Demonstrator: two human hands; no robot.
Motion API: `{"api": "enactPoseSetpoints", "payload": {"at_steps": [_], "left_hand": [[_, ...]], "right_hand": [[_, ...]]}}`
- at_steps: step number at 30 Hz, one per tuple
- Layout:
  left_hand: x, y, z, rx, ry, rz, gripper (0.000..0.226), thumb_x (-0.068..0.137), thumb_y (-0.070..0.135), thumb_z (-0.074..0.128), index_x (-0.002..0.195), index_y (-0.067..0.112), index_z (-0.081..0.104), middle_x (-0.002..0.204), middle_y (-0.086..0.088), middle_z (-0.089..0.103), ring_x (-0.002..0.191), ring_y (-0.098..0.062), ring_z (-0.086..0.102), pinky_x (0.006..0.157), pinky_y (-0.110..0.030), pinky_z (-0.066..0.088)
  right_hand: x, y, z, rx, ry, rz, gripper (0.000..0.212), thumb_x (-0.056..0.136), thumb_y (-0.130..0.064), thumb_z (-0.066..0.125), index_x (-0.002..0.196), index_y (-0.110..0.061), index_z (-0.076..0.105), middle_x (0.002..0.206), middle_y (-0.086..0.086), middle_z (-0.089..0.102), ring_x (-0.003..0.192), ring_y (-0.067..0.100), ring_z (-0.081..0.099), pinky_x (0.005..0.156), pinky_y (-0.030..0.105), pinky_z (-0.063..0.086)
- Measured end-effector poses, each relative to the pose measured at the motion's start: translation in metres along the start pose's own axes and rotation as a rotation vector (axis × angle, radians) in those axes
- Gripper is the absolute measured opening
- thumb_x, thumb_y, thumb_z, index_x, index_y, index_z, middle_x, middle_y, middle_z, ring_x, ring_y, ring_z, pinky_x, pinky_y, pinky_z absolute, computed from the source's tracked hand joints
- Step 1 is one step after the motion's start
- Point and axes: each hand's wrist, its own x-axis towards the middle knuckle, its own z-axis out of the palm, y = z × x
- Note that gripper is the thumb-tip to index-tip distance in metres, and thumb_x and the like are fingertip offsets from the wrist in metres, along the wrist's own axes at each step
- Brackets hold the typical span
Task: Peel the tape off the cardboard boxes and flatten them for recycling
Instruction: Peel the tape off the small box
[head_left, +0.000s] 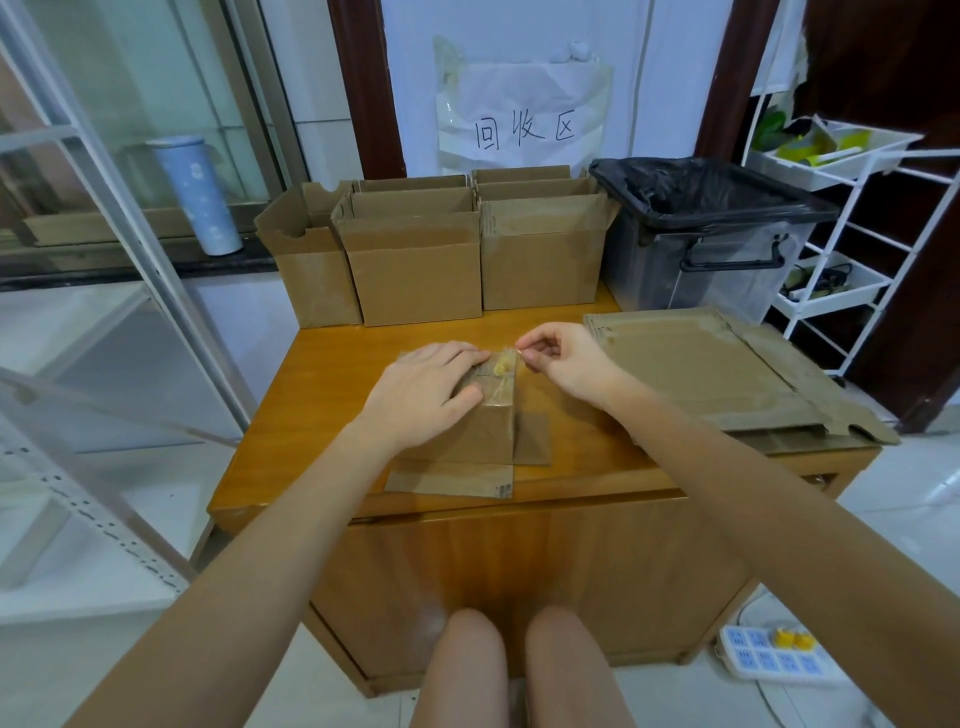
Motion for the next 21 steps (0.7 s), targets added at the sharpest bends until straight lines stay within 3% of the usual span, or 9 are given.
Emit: {"api": "enactPoseSetpoints", "payload": {"at_steps": [6, 14, 21], "left_hand": [[0.000, 0.001, 0.001, 0.001, 0.012, -0.006, 0.077, 0.083, 0.059, 0.004, 0.141, 0.027, 0.043, 0.142, 0.006, 0.047, 0.130, -0.011, 0.042, 0.103, -0.033, 0.039], [0.002, 0.003, 0.003, 0.016, 0.023, -0.033, 0.078, 0.082, 0.058, 0.004, 0.140, 0.026, 0.045, 0.140, 0.006, 0.050, 0.128, -0.010, 0.044, 0.103, -0.032, 0.039], [0.002, 0.002, 0.004, 0.010, 0.033, -0.030, 0.074, 0.084, 0.057, 0.006, 0.140, 0.027, 0.044, 0.140, 0.007, 0.049, 0.129, -0.010, 0.043, 0.104, -0.032, 0.040]], "right_hand": [[-0.004, -0.006, 0.004, -0.124, -0.044, -0.007, 0.027, 0.098, -0.003, 0.045, 0.116, -0.012, 0.063, 0.106, -0.004, 0.058, 0.100, 0.008, 0.052, 0.089, 0.021, 0.040], [-0.013, -0.009, 0.005, -0.088, 0.098, 0.061, 0.027, 0.094, 0.001, 0.048, 0.103, -0.018, 0.065, 0.098, -0.001, 0.060, 0.091, 0.010, 0.056, 0.082, 0.023, 0.048], [-0.023, -0.006, 0.006, -0.044, 0.148, 0.074, 0.025, 0.094, 0.000, 0.049, 0.099, -0.020, 0.064, 0.097, -0.002, 0.059, 0.096, 0.013, 0.056, 0.087, 0.028, 0.049]]}}
